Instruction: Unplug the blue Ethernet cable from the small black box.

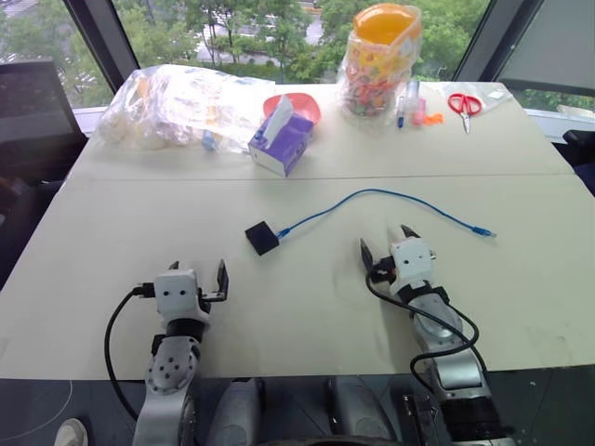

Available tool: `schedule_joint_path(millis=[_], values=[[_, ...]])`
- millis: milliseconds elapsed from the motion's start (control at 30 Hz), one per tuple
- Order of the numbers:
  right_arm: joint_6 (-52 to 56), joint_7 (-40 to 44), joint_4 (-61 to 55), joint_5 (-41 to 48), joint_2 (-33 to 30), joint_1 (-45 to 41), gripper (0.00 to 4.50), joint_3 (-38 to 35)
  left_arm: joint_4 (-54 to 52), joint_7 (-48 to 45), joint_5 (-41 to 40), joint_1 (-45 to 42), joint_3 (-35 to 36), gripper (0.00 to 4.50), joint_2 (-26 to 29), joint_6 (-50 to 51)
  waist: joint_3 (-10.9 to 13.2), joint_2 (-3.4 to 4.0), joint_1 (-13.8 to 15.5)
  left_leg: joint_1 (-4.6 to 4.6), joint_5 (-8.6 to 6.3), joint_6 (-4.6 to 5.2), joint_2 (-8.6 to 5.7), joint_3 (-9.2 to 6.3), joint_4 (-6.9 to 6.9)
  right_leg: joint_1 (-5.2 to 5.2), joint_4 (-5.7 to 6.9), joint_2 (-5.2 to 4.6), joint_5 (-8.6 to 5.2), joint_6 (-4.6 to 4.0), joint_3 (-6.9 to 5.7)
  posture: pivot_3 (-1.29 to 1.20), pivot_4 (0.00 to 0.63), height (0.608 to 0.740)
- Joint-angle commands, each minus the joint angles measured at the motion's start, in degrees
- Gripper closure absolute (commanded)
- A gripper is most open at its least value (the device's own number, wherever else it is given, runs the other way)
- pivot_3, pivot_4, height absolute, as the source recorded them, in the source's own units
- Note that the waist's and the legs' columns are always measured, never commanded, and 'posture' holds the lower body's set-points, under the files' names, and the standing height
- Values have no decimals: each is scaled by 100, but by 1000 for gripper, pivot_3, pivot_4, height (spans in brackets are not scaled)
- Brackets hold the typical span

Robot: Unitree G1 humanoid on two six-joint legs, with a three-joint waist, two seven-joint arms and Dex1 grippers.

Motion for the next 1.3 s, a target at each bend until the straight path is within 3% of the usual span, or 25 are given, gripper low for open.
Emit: schedule_joint_path(millis=[33, 933, 1100, 1300], values=[[-77, -23, -75, -11, 24, -105, 0, -7, -202, 66, 118, -12, 21, 34, 2, -26, 0, 0, 0, 0, 0, 0, 0, 0, 0, 0, 0, 0, 0, 0, 0, 0, 150, 740], [-316, 340, 250, 205, -120, -290, 0, -107, -60, -97, -63, -157, 59, 34, -5, -168, -1, 0, -4, 10, 0, 0, 0, 0, 7, 9, 11, 2, 6, 10, 0, 0, 150, 740], [199, 945, -52, 614, -354, -633, 0, -170, 43, -256, -130, -252, 190, 34, 146, -192, -2, 1, -13, 12, 0, 1, 0, -1, 11, 9, 18, 3, 5, 9, 0, 0, 150, 740], [890, 3396, 513, 1500, -1300, -2148, 0, 266, 160, -605, -342, -354, 320, 34, 400, -232, 0, 2, -20, 15, 1, 2, 0, -3, 22, 11, 35, 4, 7, 13, -2, 0, 150, 740]])
